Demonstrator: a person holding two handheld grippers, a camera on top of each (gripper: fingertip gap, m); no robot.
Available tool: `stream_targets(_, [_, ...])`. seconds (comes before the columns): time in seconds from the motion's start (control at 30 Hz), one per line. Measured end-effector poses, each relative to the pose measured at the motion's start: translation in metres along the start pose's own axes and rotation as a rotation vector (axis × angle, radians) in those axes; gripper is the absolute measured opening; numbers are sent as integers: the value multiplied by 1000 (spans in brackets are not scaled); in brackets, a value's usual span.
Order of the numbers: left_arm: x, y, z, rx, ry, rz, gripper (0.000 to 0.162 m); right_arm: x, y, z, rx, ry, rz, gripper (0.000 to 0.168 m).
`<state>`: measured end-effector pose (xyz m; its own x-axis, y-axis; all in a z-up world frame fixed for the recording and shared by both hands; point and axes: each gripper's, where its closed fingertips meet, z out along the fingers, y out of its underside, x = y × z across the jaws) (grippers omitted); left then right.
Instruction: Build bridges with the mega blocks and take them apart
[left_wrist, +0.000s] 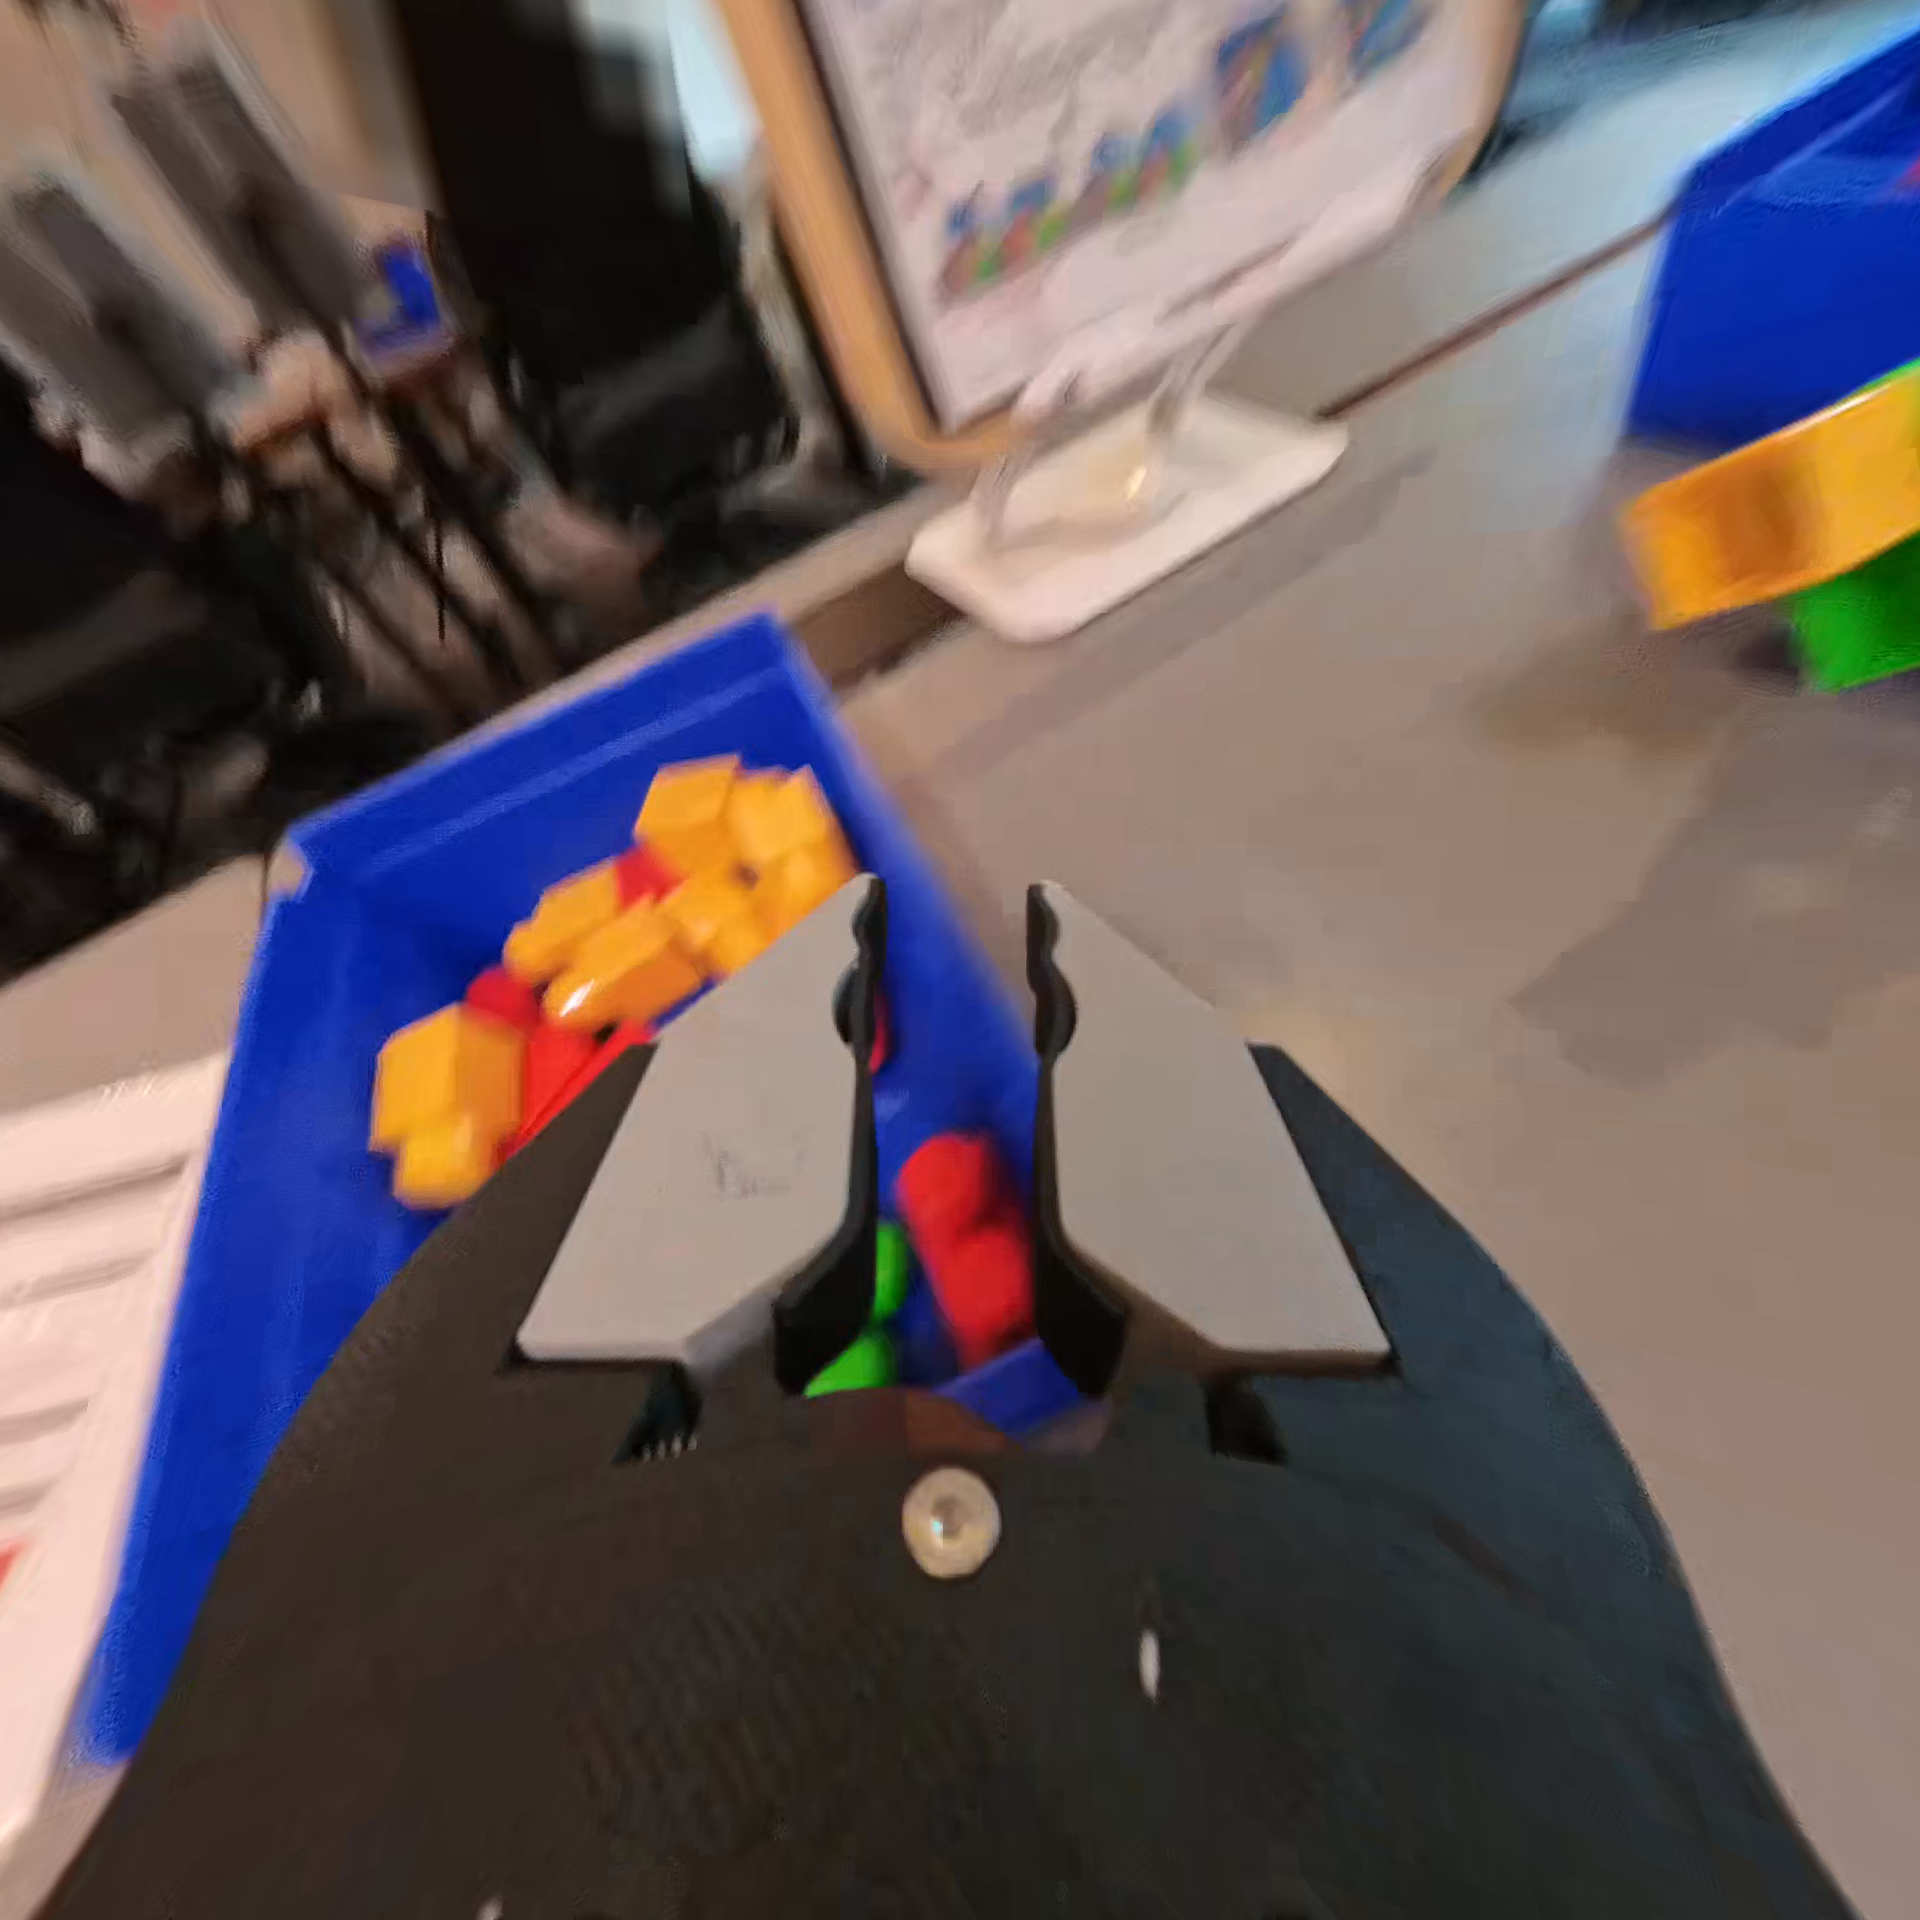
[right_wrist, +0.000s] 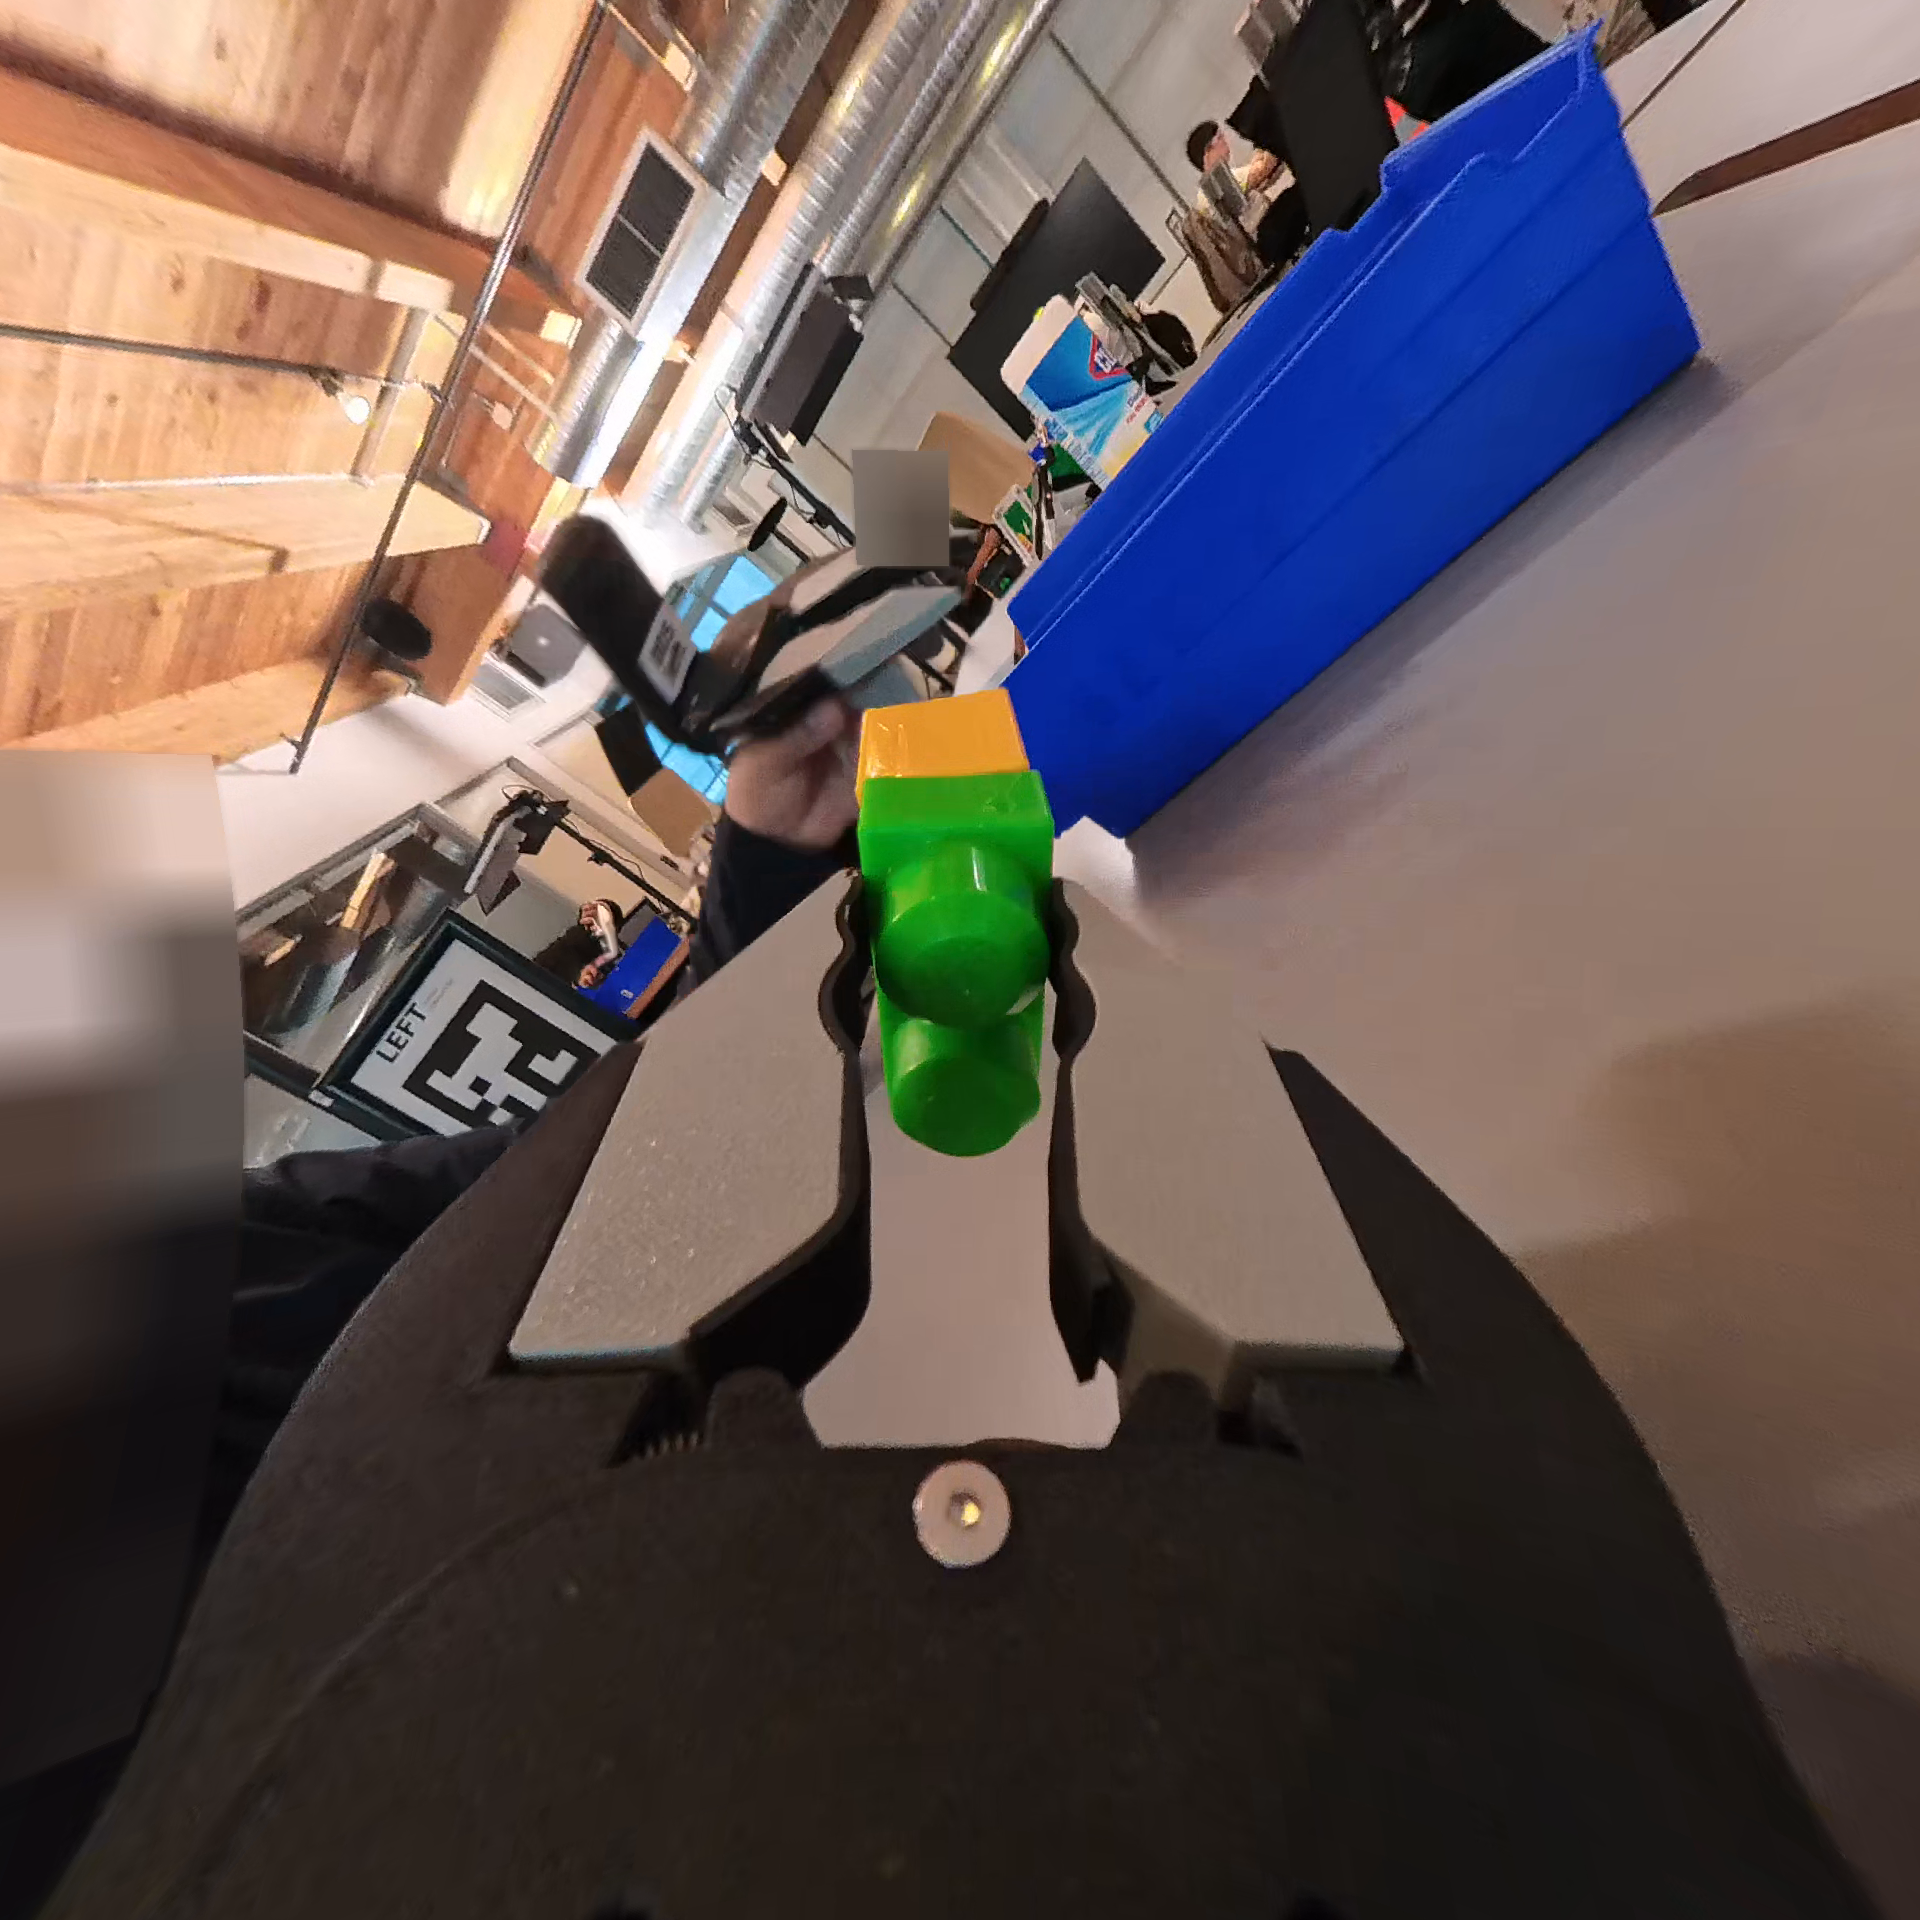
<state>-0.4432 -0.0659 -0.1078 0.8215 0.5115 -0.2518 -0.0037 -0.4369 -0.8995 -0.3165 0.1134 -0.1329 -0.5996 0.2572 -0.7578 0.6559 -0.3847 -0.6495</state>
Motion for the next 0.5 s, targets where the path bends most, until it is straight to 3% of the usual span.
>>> stream_targets(0.1, [-50, 52, 9, -304, 37, 2, 58, 2, 0, -2, 4, -1, 7, 31])
stream_targets(0.17, [-64, 89, 18, -527, 128, 83, 65, 1, 1, -1, -2, -10, 5, 31])
stream_targets(0.27, [-72, 121, 26, -724, 253, 221, 64, -3, 4, 1, -21, -22, -9, 31])
stream_targets(0.4, [-82, 121, 45, -739, 323, 356, 47, -7, 7, 2, -44, -22, -38, 31])
stream_targets(0.5, [-86, 138, 50, -825, 380, 398, 45, -7, 7, 1, -49, -29, -36, 31])
